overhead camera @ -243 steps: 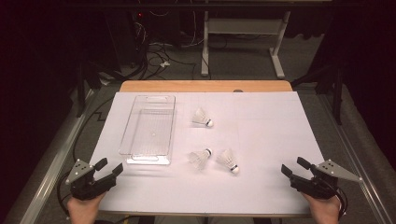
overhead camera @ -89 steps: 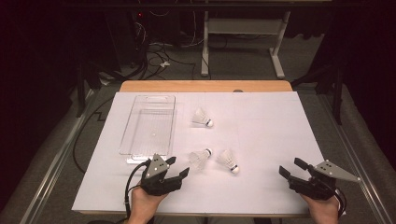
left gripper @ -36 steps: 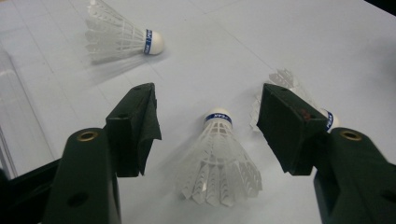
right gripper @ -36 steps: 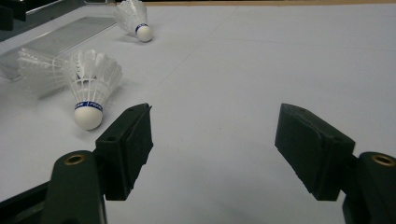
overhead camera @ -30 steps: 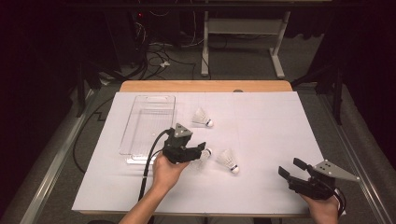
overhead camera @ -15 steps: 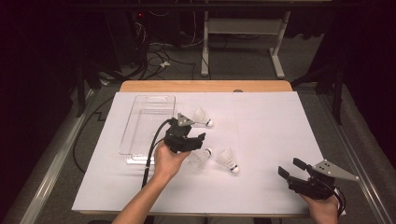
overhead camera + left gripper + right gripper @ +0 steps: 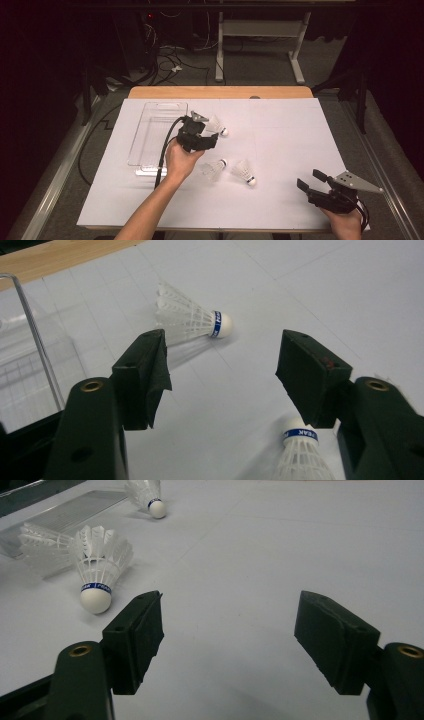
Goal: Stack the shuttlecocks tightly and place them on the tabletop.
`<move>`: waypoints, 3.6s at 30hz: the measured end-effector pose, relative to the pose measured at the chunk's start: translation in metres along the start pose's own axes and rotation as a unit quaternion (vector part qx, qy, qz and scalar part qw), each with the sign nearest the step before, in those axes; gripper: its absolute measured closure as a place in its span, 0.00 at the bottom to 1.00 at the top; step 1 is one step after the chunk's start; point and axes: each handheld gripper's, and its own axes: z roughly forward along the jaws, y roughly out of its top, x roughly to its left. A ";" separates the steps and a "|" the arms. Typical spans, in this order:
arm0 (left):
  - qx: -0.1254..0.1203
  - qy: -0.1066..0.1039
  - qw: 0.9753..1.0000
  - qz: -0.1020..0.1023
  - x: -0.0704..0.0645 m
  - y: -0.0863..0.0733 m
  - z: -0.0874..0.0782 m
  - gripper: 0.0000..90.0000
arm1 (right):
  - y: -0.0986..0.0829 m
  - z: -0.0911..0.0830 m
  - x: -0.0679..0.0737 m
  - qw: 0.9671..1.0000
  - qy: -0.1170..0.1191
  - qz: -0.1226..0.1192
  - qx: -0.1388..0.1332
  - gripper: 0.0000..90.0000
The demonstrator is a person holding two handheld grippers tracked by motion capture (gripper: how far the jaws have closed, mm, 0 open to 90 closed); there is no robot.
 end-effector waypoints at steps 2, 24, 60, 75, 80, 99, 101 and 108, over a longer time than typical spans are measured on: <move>0.003 0.001 1.000 -0.003 0.003 0.004 0.002 0.42 | 0.000 0.000 0.000 1.000 0.000 0.001 -0.001 0.31; 0.035 -0.010 0.999 -0.028 0.021 0.037 0.035 0.41 | 0.000 0.000 0.000 1.000 0.006 0.000 0.001 0.31; 0.091 -0.014 0.990 -0.103 0.049 0.042 0.084 0.51 | 0.000 0.002 0.001 1.000 0.012 -0.004 0.003 0.31; 0.101 -0.044 0.987 -0.118 0.053 0.042 0.086 0.71 | 0.000 0.003 0.001 1.000 0.013 -0.003 0.004 0.31; 0.100 -0.049 0.987 -0.115 0.052 0.042 0.085 0.78 | 0.000 0.003 0.001 1.000 0.013 -0.002 0.004 0.31; 0.091 -0.074 0.989 -0.089 0.045 0.046 0.076 0.99 | 0.000 0.002 0.001 1.000 0.011 -0.001 0.003 0.31; 0.090 -0.076 0.989 -0.087 0.045 0.046 0.075 0.99 | 0.000 0.002 0.001 1.000 0.011 -0.003 0.004 0.31; 0.092 -0.074 0.990 -0.075 0.043 0.047 0.069 0.99 | 0.000 0.003 0.002 1.000 0.012 -0.004 0.005 0.31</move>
